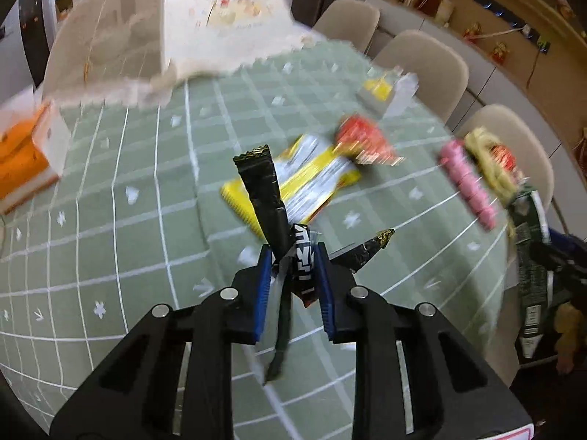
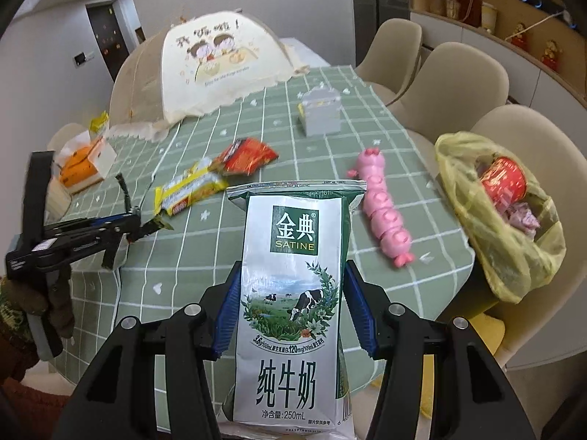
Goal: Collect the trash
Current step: 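Carry the black strap item and milk carton over the yellow bag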
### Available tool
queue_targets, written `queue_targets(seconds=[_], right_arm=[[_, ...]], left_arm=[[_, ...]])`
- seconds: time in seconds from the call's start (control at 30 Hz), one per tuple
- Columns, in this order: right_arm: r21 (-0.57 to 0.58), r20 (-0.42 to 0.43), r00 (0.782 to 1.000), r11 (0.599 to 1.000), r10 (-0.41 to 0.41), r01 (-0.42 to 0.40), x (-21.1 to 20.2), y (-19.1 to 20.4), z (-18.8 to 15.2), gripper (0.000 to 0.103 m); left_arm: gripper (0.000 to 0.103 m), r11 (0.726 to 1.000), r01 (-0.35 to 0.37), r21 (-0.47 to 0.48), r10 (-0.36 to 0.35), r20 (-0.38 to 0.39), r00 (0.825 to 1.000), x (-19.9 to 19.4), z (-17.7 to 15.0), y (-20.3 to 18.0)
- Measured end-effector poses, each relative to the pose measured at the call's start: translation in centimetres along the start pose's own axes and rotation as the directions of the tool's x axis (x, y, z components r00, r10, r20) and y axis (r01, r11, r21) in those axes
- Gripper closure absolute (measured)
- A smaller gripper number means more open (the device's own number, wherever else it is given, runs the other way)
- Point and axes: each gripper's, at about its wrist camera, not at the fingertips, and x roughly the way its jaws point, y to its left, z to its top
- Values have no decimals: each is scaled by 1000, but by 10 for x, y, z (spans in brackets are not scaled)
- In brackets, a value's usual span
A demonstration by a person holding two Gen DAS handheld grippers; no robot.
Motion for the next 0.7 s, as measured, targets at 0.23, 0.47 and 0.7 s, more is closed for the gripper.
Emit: queue_targets(seconds=[0.23, 0.47, 0.7], right_arm=[[-32, 130, 991, 999, 22, -18, -33, -29, 30, 53], [-52, 256, 967, 999, 5, 9, -68, -83, 58, 53], [-48, 354, 934, 997, -45, 66, -108, -161, 73, 53]], left_arm=[[81, 998, 45, 37, -49, 117, 992, -43, 44, -52], [80, 992, 98, 84, -112, 175, 978, -54, 93, -128], [80, 977, 150, 149, -178, 196, 964, -44, 123, -214]])
